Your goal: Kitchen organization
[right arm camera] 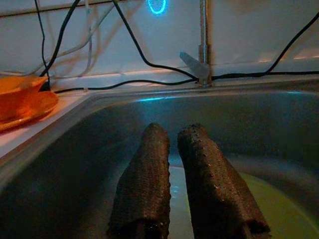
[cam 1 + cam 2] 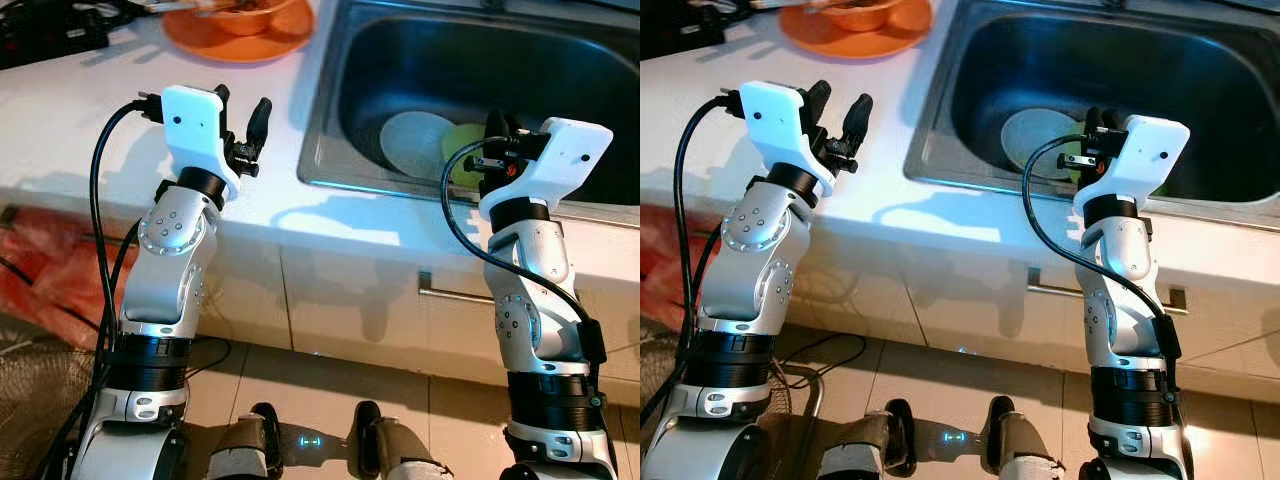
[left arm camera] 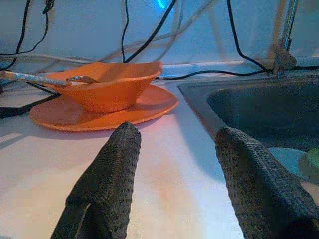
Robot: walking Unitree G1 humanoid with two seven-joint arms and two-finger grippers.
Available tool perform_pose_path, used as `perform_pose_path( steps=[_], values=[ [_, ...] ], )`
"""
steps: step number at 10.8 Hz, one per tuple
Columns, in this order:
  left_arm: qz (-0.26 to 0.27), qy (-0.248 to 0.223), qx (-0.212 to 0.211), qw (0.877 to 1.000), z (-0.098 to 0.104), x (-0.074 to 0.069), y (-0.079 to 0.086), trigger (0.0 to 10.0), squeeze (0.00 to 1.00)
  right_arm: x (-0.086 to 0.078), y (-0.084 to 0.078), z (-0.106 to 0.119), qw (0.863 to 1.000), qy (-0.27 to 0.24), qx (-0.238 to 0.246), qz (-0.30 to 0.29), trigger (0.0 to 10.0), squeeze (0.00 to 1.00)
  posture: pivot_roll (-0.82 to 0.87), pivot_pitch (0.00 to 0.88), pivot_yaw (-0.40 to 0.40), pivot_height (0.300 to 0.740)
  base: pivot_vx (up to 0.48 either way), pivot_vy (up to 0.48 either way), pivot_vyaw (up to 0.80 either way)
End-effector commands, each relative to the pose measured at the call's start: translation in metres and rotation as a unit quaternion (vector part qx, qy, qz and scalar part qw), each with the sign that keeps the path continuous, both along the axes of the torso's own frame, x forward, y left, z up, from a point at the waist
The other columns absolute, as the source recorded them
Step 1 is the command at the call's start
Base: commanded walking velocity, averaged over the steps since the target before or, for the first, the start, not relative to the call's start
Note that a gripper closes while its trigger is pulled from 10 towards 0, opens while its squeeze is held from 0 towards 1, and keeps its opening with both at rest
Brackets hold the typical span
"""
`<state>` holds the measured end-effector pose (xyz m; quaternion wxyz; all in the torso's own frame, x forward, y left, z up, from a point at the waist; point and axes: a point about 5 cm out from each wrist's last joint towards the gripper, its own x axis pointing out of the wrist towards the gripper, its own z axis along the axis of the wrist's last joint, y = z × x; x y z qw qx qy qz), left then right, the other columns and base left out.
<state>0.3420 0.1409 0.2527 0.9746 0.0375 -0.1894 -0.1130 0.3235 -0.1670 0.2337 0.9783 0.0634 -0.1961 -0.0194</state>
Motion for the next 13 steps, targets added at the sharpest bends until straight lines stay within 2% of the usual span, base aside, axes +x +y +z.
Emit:
perform_pose_path(
  steps=[1,13],
  values=[
    [0.001,-0.008,0.001,1.000,0.0051,-0.0010,-0.0009,10.0,0.00,-0.0015,-0.0010,0.0012,1.000,-0.002,0.000,-0.005,10.0,0.00,0.10,0.260,-0.003,0.740,0.000,0.000,0.00],
    [0.003,-0.009,-0.002,1.000,0.0064,-0.0011,-0.0008,10.0,0.00,-0.0009,0.0063,0.0008,1.000,-0.005,0.009,0.011,10.0,0.00,0.10,0.256,-0.005,0.740,0.287,0.000,-0.05]
  ],
)
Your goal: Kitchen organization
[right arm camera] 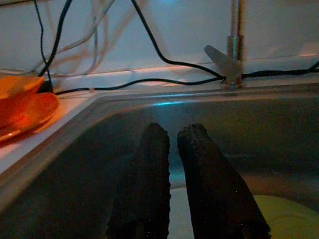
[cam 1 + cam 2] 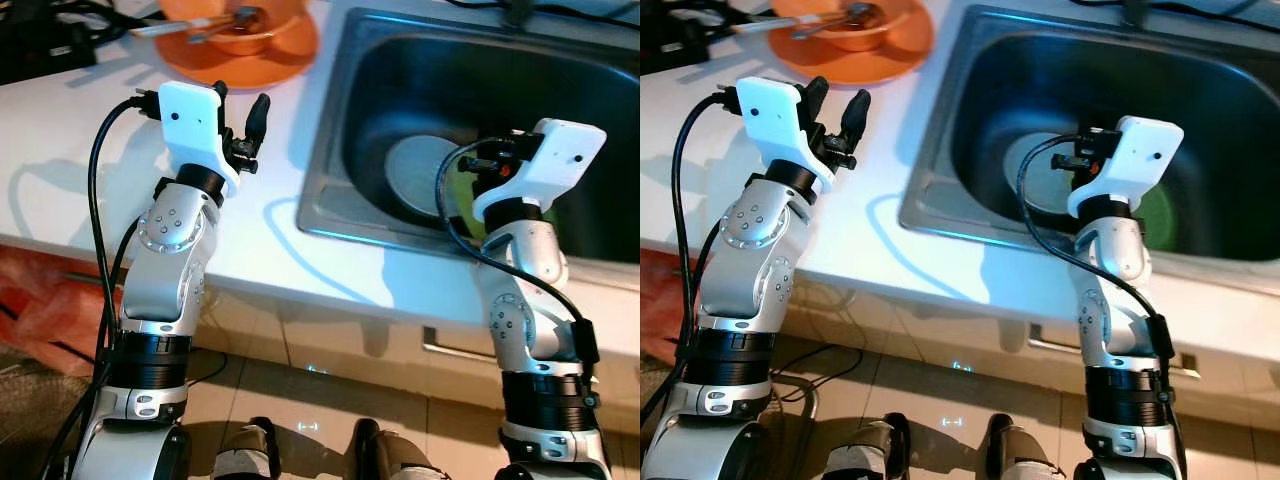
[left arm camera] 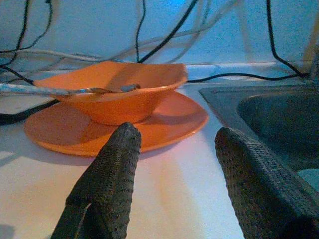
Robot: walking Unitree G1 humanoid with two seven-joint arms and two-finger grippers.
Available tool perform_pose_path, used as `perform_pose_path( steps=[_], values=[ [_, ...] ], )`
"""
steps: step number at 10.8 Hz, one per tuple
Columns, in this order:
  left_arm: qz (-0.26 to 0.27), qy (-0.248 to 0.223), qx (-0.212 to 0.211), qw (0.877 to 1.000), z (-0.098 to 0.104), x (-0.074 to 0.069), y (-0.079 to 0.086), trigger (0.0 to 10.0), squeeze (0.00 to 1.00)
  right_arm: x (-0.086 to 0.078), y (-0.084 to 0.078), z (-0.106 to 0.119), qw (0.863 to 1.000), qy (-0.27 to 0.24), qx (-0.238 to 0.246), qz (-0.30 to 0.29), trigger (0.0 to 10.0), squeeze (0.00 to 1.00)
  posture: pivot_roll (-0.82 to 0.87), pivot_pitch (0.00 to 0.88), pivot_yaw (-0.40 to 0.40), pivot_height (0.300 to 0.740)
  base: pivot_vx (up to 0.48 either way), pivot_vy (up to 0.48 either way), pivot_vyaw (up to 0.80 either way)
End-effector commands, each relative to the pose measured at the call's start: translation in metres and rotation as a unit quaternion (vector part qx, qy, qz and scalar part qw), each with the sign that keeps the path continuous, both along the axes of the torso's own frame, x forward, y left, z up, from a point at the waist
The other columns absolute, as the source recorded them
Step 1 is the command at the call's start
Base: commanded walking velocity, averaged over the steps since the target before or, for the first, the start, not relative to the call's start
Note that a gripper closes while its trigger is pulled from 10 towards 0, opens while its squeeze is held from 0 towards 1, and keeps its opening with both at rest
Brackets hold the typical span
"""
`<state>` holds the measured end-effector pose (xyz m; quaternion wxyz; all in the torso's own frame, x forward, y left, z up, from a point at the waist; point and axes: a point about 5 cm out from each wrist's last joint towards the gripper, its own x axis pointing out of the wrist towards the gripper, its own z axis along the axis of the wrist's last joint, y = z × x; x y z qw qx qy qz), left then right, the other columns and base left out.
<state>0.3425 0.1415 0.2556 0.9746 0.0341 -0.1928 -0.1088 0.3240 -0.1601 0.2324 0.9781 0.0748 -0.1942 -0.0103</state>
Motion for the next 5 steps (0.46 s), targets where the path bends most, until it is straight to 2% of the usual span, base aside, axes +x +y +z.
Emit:
perform_pose_path(
  steps=[1,4,5],
  values=[
    [-0.002,-0.006,0.003,1.000,0.0035,-0.0017,-0.0020,10.0,0.00,-0.0015,0.0002,0.0020,1.000,-0.006,0.000,0.001,10.0,0.00,0.10,0.255,-0.005,0.740,0.289,0.000,0.00],
    [-0.004,-0.007,0.002,1.000,0.0043,-0.0017,-0.0029,10.0,0.00,-0.0017,0.0011,0.0013,1.000,-0.004,0.005,0.003,10.0,0.00,0.10,0.253,-0.005,0.740,0.303,0.000,0.00],
    [-0.004,-0.007,0.002,1.000,0.0043,-0.0014,-0.0028,10.0,0.00,-0.0010,0.0025,0.0010,1.000,-0.002,0.006,0.006,10.0,0.00,0.10,0.258,-0.005,0.740,0.322,0.000,-0.60]
  ],
)
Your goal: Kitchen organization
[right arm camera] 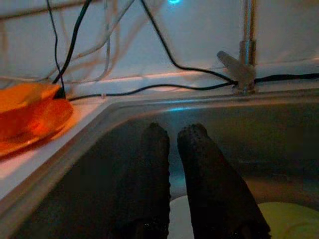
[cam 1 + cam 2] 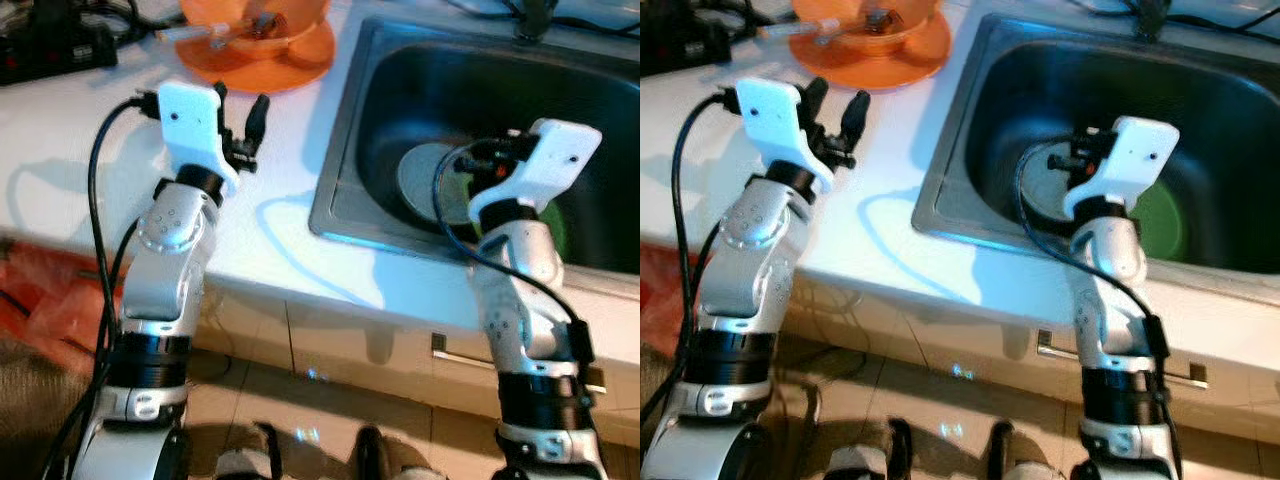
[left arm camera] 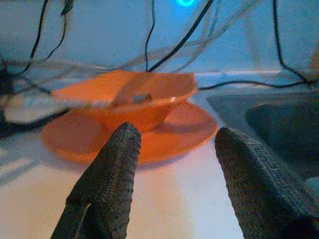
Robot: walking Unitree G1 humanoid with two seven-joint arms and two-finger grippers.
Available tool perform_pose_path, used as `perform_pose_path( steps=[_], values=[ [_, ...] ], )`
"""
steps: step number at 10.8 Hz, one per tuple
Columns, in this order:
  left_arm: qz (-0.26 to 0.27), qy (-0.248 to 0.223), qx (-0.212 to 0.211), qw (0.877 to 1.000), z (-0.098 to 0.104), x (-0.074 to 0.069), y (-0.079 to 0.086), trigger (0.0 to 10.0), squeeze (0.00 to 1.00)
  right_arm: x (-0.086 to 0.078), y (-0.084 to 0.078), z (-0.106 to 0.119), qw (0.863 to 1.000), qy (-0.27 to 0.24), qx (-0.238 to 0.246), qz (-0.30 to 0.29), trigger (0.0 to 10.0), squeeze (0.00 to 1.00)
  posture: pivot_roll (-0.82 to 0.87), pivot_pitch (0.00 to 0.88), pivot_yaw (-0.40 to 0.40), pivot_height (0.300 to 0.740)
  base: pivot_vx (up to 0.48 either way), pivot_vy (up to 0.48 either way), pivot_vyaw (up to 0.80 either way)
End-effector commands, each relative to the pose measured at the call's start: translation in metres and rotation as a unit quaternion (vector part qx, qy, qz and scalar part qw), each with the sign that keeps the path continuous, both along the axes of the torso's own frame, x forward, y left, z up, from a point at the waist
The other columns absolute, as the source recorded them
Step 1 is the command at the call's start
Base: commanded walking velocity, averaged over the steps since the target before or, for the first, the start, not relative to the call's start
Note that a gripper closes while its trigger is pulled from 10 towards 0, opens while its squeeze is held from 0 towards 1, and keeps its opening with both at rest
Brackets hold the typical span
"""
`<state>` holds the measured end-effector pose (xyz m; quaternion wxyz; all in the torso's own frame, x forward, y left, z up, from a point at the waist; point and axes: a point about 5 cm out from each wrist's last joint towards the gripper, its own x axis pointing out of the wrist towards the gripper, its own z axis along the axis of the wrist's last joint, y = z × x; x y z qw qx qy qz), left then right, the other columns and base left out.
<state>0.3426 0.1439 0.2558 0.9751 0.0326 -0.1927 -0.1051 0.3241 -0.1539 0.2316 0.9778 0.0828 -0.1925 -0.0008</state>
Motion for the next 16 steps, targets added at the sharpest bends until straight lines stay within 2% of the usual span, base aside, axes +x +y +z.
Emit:
perform_pose_path(
  steps=[1,8,14,16],
  values=[
    [-0.007,-0.007,0.004,1.000,0.004,-0.001,-0.005,10.0,0.00,-0.001,-0.003,0.002,1.000,-0.003,0.000,-0.004,10.0,0.00,0.10,0.260,-0.005,0.740,0.319,0.000,-0.61],
    [-0.010,-0.008,0.004,1.000,0.005,-0.002,-0.005,10.0,0.00,-0.001,-0.002,0.002,1.000,-0.006,-0.001,-0.007,10.0,0.00,0.10,0.266,-0.006,0.740,0.320,0.000,0.00],
    [-0.035,0.002,0.004,0.999,0.003,-0.003,-0.012,10.0,0.00,-0.001,0.000,0.001,1.000,-0.004,0.002,-0.002,10.0,0.00,0.10,0.266,-0.008,0.740,0.000,0.000,0.00],
    [-0.049,0.010,0.009,0.999,0.010,0.000,-0.015,10.0,0.00,-0.001,0.001,0.002,1.000,-0.004,0.003,0.000,10.0,0.00,0.11,0.265,-0.007,0.740,0.000,0.000,0.00]
  ],
)
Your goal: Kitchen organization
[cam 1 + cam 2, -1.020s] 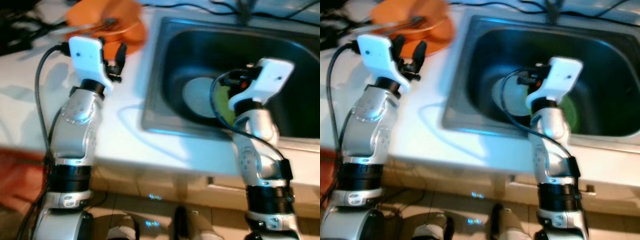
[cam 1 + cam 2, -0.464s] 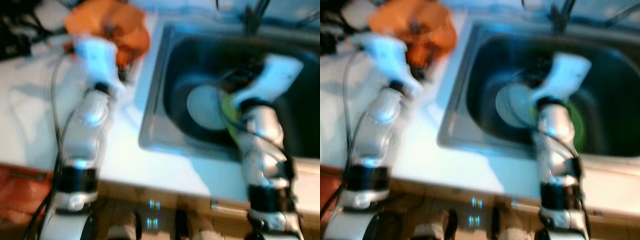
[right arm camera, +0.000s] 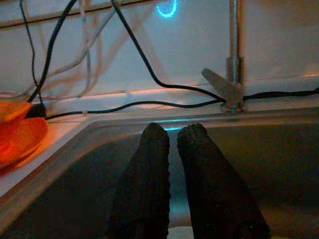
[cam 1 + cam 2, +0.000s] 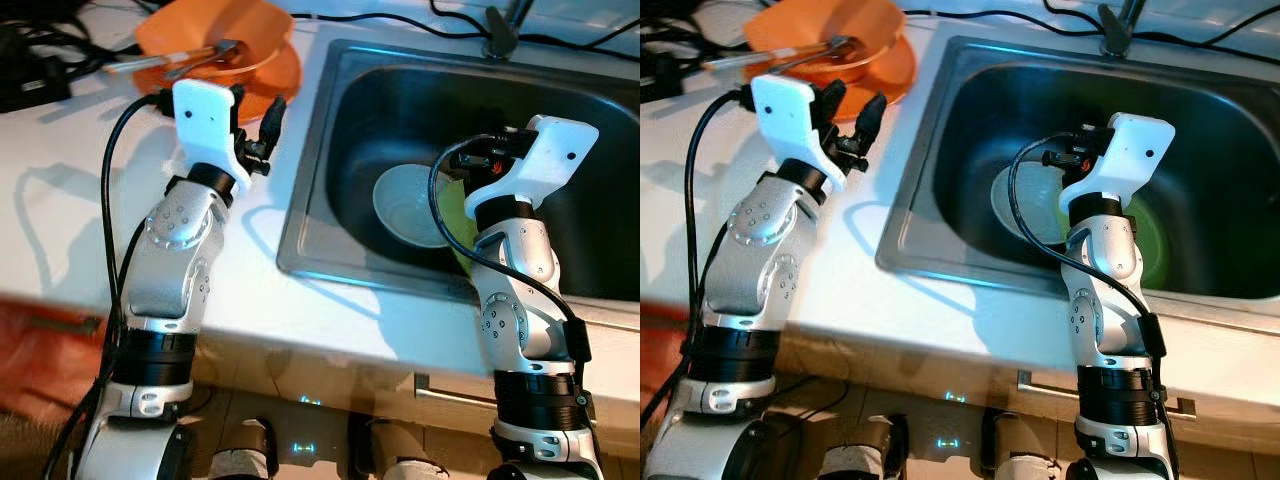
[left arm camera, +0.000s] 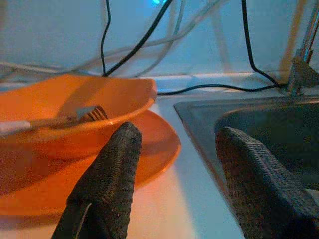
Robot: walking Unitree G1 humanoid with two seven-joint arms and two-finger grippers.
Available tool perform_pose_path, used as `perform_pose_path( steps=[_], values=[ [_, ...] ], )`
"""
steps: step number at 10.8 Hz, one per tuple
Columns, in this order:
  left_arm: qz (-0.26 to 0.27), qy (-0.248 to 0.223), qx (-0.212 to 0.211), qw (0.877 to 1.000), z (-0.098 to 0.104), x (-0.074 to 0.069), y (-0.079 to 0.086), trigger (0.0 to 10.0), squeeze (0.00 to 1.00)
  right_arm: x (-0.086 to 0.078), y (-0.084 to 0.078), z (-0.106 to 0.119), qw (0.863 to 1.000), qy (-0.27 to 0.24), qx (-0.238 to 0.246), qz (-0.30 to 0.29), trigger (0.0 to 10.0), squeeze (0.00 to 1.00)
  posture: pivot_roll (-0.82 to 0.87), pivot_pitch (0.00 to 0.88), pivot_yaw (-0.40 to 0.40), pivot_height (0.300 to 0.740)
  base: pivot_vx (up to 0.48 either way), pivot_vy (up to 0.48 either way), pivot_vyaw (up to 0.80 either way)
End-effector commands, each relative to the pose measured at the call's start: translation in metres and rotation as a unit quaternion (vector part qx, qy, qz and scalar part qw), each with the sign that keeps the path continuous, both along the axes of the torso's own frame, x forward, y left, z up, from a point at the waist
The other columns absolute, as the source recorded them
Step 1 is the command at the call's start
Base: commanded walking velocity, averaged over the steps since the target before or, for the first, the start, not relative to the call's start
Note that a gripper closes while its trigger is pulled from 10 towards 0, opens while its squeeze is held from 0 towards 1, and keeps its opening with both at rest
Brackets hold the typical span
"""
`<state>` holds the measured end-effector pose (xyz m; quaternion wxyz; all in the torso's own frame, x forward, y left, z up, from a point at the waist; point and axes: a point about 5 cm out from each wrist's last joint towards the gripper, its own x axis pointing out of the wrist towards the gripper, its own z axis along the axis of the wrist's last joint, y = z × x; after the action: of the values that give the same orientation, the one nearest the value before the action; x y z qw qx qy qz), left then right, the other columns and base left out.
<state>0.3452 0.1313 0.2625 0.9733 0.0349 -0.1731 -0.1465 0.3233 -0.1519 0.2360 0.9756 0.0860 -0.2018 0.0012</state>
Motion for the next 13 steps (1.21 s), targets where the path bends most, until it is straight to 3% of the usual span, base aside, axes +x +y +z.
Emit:
perform_pose_path(
  steps=[1,3,5,6,7,8,9,10,13],
  values=[
    [0.001,-0.003,0.009,1.000,0.006,0.000,-0.001,10.0,0.00,0.000,-0.001,-0.003,1.000,0.005,0.001,-0.001,10.0,0.00,0.10,0.264,-0.004,0.740,0.000,0.000,0.00],
    [0.026,0.031,0.038,0.998,0.012,0.014,0.004,10.0,0.00,0.000,0.000,-0.003,1.000,0.005,0.002,-0.001,10.0,0.00,0.11,0.254,0.001,0.740,0.000,0.000,0.00],
    [0.020,0.053,0.029,0.998,0.018,0.022,0.005,10.0,0.01,0.001,0.000,-0.002,1.000,0.003,0.002,-0.001,10.0,0.00,0.10,0.247,0.005,0.740,0.000,0.000,0.00],
    [0.010,0.056,0.030,0.998,0.021,0.023,0.003,10.0,1.00,0.001,-0.001,-0.002,1.000,0.001,0.001,-0.003,10.0,0.00,0.10,0.243,0.006,0.740,0.000,0.000,0.00],
    [-0.005,0.055,0.038,0.998,0.022,0.021,-0.002,10.0,1.00,0.001,-0.001,-0.002,1.000,0.000,0.002,-0.004,10.0,0.00,0.10,0.240,0.006,0.740,0.000,0.000,0.00],
    [-0.033,0.040,0.046,0.998,0.023,0.017,-0.012,10.0,0.00,0.001,-0.001,-0.002,1.000,0.000,0.003,-0.003,10.0,0.00,0.11,0.239,0.004,0.740,0.000,0.000,0.00],
    [-0.042,0.038,0.043,0.997,0.022,0.016,-0.015,10.0,0.00,0.001,0.000,-0.002,1.000,0.000,0.003,-0.001,10.0,0.00,0.11,0.238,0.004,0.740,0.000,0.000,0.00],
    [-0.047,0.043,0.037,0.997,0.021,0.016,-0.014,0.0,0.00,0.001,0.001,-0.002,1.000,0.000,0.004,0.000,10.0,0.00,0.11,0.241,0.003,0.740,0.000,0.000,0.00],
    [-0.036,0.054,0.045,0.997,0.019,0.019,-0.007,0.0,0.00,0.002,0.001,-0.002,1.000,0.002,0.005,-0.002,10.0,0.00,0.11,0.250,0.005,0.740,0.000,0.000,0.00]
  ],
)
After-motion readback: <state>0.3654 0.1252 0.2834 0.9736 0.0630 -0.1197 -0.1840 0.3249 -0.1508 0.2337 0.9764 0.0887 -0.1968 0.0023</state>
